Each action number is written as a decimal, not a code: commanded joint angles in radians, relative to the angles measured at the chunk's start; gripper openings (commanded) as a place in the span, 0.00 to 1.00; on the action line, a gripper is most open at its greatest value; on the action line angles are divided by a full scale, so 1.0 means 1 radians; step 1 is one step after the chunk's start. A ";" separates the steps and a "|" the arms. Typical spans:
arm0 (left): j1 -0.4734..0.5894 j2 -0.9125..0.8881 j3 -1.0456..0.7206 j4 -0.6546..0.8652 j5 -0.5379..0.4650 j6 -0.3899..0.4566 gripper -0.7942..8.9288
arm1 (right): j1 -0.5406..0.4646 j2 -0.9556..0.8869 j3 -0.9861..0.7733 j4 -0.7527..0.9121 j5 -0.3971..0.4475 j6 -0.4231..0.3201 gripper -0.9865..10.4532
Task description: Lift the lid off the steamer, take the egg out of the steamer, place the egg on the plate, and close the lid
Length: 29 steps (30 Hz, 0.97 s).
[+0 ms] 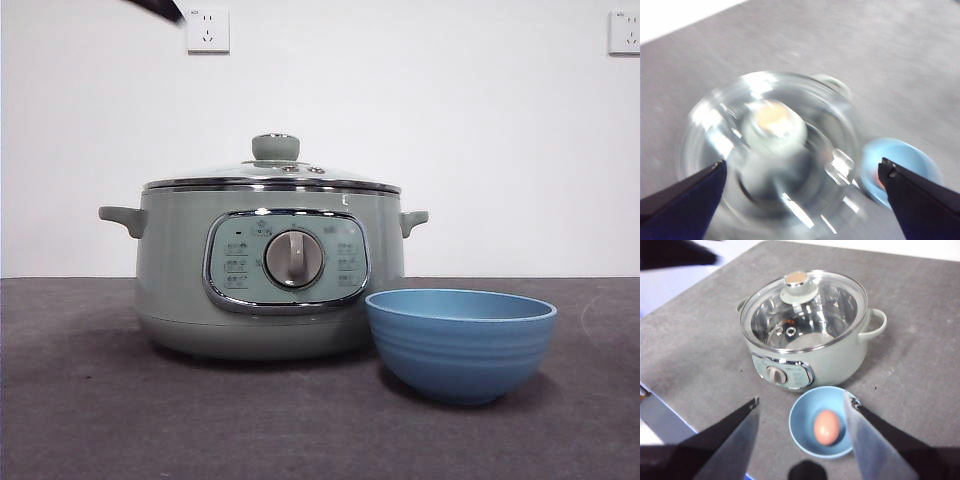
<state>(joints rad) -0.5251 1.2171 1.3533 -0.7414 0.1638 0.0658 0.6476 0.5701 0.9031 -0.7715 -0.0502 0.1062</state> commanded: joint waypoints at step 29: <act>-0.005 -0.323 -0.004 -0.483 0.127 -0.062 0.07 | 0.002 -0.001 0.000 -0.157 -0.105 0.010 0.09</act>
<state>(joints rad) -0.5270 0.8963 1.3533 -1.2263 0.2916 0.0067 0.6476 0.5701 0.9031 -0.9318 -0.1543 0.1093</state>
